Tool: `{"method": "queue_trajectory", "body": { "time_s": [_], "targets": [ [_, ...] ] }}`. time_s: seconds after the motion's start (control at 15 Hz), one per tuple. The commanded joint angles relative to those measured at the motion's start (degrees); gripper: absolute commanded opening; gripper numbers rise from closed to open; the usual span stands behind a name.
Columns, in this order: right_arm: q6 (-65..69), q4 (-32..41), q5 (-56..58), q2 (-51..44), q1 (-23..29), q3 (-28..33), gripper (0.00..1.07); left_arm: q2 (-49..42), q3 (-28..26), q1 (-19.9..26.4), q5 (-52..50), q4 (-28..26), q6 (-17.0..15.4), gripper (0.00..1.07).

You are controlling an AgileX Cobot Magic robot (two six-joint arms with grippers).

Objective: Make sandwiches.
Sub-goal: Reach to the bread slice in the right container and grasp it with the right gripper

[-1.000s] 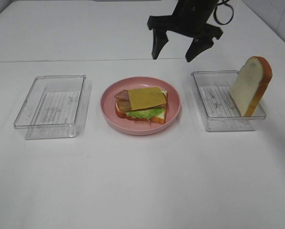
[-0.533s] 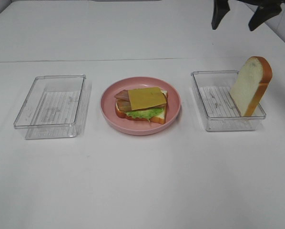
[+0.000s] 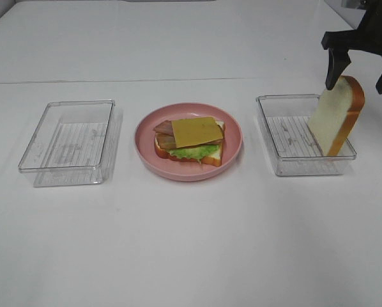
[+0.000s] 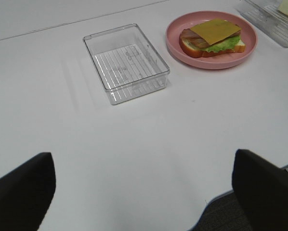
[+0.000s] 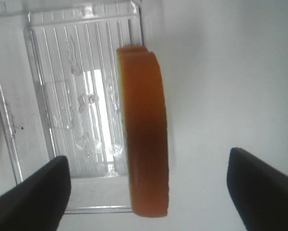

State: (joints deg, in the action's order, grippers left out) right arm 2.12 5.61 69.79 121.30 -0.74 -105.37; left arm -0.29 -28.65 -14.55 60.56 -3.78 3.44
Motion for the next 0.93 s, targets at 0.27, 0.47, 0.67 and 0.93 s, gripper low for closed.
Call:
{"method": "queue_trajectory", "body": {
  "time_s": [0.27, 0.47, 0.67, 0.93],
  "targets": [
    [-3.38, 2.52, -3.32, 0.63, 0.11, 3.04, 0.74, -1.2, 0.11, 0.11, -0.63, -0.46, -0.11, 0.94],
    [-3.5, 2.12, -2.86, 1.09, 0.11, 3.04, 0.44, -1.2, 0.11, 0.11, -0.63, -0.46, -0.11, 0.94],
    [-3.38, 1.38, -1.09, 0.86, 0.11, 2.92, 0.0, -1.2, 0.11, 0.11, -0.63, -0.46, -0.11, 0.94],
    [-3.27, 3.15, -0.29, -2.46, 0.11, 2.92, 0.0, -1.2, 0.11, 0.11, -0.63, -0.46, -0.11, 0.94]
  ]
}}
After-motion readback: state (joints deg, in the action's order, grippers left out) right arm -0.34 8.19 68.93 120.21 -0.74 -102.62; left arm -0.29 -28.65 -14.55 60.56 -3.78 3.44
